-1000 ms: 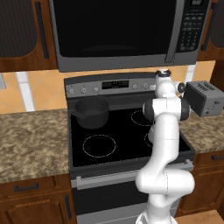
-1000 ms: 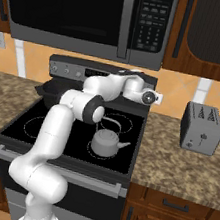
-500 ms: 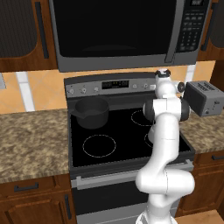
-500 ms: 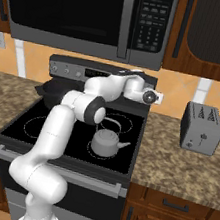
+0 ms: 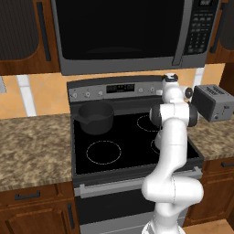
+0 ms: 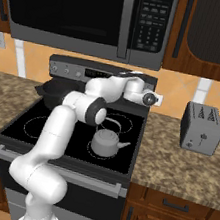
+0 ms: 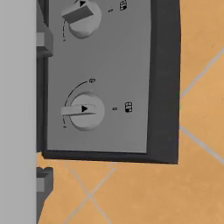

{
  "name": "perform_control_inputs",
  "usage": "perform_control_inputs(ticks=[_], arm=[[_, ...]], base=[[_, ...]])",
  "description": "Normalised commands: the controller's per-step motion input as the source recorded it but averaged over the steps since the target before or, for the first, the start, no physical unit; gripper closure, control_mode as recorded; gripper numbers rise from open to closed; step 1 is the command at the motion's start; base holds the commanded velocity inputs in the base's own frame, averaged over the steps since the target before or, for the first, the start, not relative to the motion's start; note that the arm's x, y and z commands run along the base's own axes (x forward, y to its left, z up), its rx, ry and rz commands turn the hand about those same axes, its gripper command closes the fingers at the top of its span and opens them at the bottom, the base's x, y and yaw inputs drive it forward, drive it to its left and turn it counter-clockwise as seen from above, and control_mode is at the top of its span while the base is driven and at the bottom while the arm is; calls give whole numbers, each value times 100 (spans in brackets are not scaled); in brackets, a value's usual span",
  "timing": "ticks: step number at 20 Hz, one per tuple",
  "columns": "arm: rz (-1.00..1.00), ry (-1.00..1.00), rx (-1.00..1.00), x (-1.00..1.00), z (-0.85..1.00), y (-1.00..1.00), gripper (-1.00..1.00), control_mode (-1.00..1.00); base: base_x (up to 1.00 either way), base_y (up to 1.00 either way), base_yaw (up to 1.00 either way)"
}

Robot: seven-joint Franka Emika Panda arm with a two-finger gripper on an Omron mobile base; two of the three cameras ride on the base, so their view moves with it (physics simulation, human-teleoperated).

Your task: Pick the kettle from the counter and place it on a stove burner. Then turn the burner on.

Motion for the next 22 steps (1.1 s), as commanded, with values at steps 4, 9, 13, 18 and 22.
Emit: perform_control_inputs(ticks=[4,9,13,18,22], arm=[[0,0,0,19,15,0,-100,-100],[0,0,0,24,3,0,-100,-100],[0,0,0,19,0,0,-100,-100],[0,-1,0,3,0,0,-100,-100],[0,-3,0,1,0,3,-100,-100]], base=[[0,0,0],[0,0,0],[0,0,0],[0,0,0],[0,0,0]])
